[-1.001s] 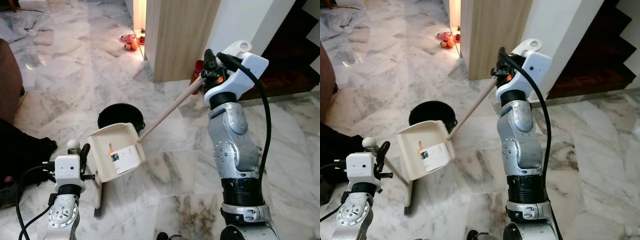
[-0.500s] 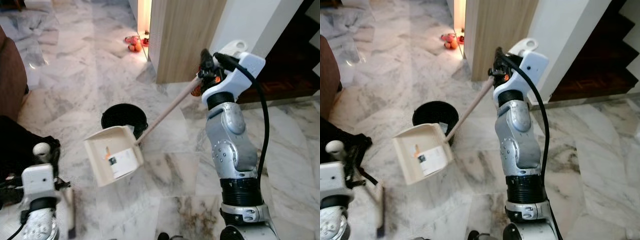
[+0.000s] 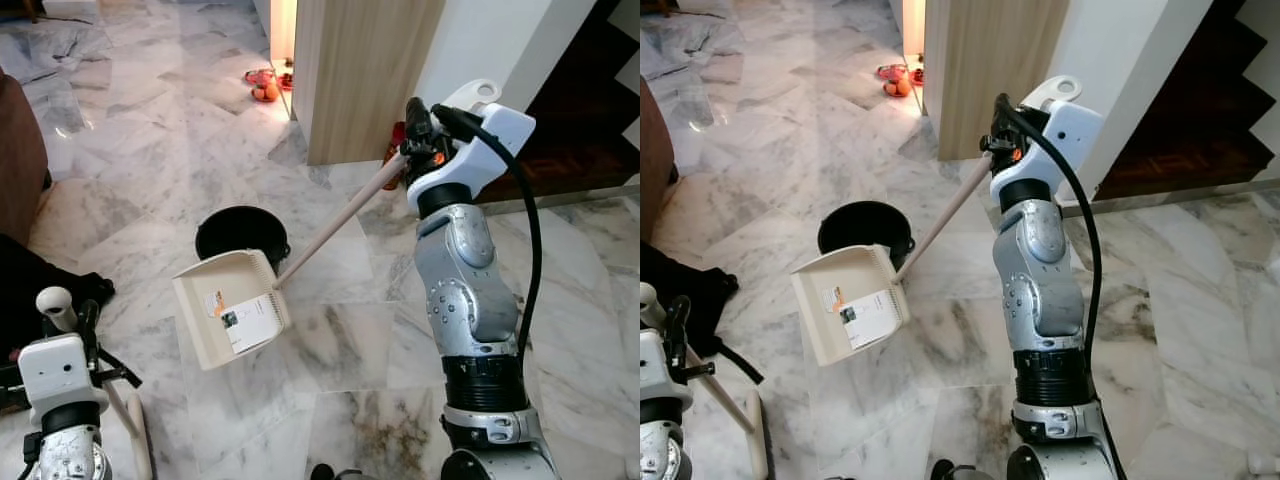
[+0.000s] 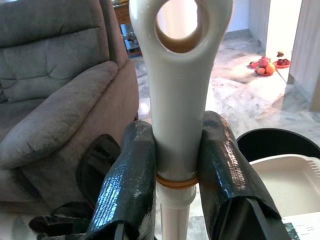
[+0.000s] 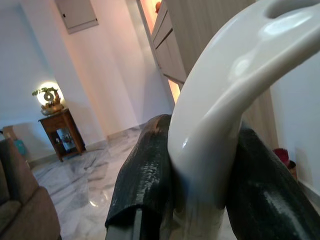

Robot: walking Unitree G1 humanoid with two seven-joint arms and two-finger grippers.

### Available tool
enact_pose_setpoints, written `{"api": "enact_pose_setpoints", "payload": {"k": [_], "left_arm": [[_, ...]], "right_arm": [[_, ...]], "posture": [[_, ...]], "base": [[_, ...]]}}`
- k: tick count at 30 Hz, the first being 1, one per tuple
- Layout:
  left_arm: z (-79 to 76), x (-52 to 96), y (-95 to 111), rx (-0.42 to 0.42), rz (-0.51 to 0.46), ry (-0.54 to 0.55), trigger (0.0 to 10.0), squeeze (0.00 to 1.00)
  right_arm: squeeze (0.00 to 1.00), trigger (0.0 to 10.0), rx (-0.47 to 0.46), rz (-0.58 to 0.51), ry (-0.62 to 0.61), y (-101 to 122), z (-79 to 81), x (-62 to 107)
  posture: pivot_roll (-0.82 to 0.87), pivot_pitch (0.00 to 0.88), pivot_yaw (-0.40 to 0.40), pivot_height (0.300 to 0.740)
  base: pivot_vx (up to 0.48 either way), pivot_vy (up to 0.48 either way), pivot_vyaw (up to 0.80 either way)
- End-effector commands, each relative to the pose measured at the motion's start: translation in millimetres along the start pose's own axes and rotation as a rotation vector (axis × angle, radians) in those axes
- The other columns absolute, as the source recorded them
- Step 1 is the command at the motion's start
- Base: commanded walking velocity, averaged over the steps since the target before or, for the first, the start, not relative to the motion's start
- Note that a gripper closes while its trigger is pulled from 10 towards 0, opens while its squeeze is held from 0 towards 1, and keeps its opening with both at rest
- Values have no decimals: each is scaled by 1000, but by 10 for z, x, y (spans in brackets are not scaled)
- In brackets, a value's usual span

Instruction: Sweep floor

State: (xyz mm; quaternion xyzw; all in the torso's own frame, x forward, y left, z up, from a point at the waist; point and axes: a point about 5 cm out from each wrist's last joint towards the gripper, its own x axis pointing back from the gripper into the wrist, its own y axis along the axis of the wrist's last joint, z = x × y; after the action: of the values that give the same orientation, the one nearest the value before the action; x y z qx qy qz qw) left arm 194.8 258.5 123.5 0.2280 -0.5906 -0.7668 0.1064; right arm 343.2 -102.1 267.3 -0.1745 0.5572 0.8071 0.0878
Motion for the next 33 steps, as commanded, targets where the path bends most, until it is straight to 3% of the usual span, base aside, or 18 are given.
{"api": "enact_pose_setpoints", "payload": {"k": [1, 33], "left_arm": [[44, -23, 115, -8, -46, 36, 10000, 0], [-38, -66, 132, 8, -52, 30, 10000, 0]], "right_arm": [[0, 10000, -31, -104, 25, 229, 58, -40], [0, 10000, -66, -114, 73, 233, 137, -49]], "posture": [[96, 160, -117, 740], [103, 142, -118, 740]], "base": [[240, 0, 0], [291, 0, 0]]}}
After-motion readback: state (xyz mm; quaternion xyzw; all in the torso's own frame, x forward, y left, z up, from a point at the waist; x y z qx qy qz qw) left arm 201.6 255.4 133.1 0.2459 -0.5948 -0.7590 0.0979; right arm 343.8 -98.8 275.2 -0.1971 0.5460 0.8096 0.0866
